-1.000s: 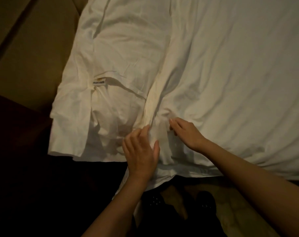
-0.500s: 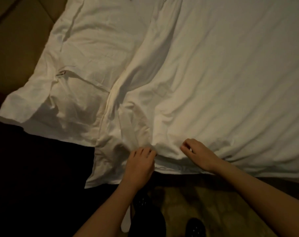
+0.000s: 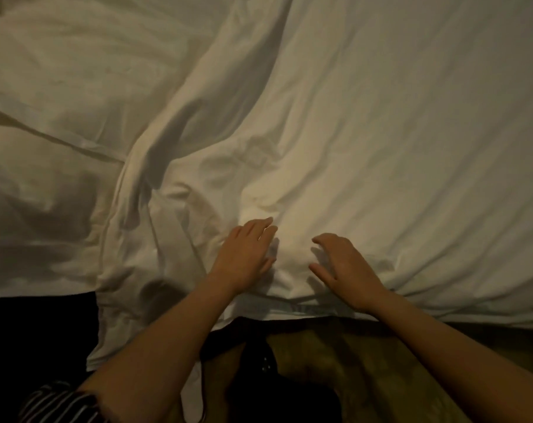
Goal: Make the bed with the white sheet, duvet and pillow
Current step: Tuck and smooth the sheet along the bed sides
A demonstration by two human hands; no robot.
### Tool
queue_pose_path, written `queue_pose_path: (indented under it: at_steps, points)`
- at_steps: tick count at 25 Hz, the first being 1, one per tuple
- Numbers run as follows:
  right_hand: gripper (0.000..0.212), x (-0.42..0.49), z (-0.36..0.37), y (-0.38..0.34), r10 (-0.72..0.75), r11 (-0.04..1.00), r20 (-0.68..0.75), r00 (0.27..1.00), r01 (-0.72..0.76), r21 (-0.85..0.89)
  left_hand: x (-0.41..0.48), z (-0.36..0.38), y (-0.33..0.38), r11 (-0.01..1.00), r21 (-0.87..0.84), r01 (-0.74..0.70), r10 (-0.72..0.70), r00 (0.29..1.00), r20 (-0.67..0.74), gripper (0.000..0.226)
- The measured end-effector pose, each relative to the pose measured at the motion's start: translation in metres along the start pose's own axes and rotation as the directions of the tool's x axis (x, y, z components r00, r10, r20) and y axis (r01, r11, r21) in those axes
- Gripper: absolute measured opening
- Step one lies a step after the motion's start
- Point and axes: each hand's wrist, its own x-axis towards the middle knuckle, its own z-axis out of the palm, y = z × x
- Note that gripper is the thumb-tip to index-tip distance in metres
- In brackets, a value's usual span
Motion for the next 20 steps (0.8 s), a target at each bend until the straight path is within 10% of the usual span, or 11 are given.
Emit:
queue_pose_path:
  at_steps: [10,16,20]
  points:
    - [0.065,0.093,0.003,0.028,0.122,0.984,-0.126,0.985,-0.137,-0.112,0.105,0.033,0.016,0.992,0.058,0.114,-0.112,0.993,-0.04,0.061]
    - [0.06,0.155,0.0,0.087,-0.165,0.946,-0.079,0.983,0.135,-0.295,0.166,0.063,-0.012,0.99,0.023,0.139,-0.141,0.985,0.097,0.06]
    - [0.071,0.183,-0.03,0.141,-0.084,0.926,-0.189,0.978,0.007,-0.377,0.176,0.064,-0.045,0.968,0.135,0.21,-0.215,0.976,0.024,0.07]
